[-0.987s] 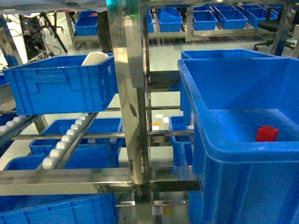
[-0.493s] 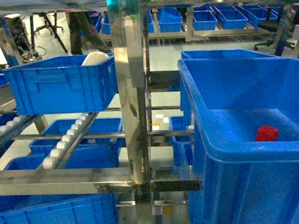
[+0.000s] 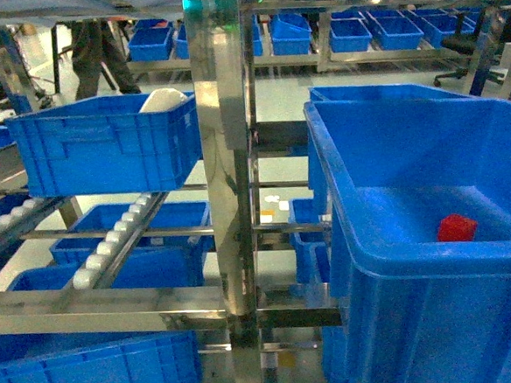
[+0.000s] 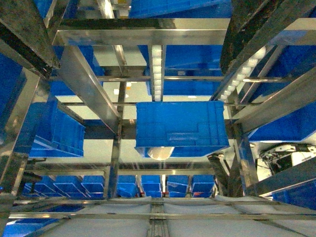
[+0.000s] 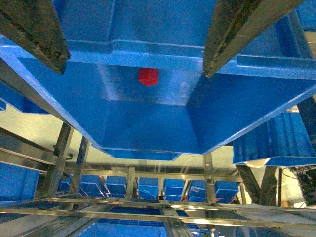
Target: Place magnetic block on left shelf second layer
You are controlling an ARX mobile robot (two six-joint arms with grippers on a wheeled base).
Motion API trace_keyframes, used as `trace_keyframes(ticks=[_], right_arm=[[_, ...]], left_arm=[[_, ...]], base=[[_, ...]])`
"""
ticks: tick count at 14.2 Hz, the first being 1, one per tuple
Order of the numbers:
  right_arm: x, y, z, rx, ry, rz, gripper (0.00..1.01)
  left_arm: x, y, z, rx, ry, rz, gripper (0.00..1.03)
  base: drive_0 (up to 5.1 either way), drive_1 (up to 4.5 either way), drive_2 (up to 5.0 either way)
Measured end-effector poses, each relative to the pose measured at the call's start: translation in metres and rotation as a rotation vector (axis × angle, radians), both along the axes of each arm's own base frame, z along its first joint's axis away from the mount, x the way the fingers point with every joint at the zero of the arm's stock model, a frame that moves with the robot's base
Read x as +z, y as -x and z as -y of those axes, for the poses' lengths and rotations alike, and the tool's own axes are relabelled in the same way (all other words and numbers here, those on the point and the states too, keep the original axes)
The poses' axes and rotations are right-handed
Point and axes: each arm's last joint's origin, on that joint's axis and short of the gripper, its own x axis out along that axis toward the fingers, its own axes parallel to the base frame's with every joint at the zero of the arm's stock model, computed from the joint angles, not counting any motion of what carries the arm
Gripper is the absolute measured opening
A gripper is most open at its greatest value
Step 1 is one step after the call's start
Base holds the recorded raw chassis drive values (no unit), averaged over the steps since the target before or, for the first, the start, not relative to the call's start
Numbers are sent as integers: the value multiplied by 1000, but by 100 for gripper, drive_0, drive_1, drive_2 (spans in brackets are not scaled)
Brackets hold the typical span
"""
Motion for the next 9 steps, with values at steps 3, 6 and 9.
trace_keyframes(ticks=[3,6,9], right_arm=[[0,0,0,0,-2,0,97],[0,0,0,0,-3,0,98],[0,0,0,0,-3,0,98]], left_arm=[[0,0,0,0,0,0,98],[0,0,0,0,0,0,98],[0,0,0,0,0,0,98]], base=[[0,0,0],[0,0,0],[0,0,0]])
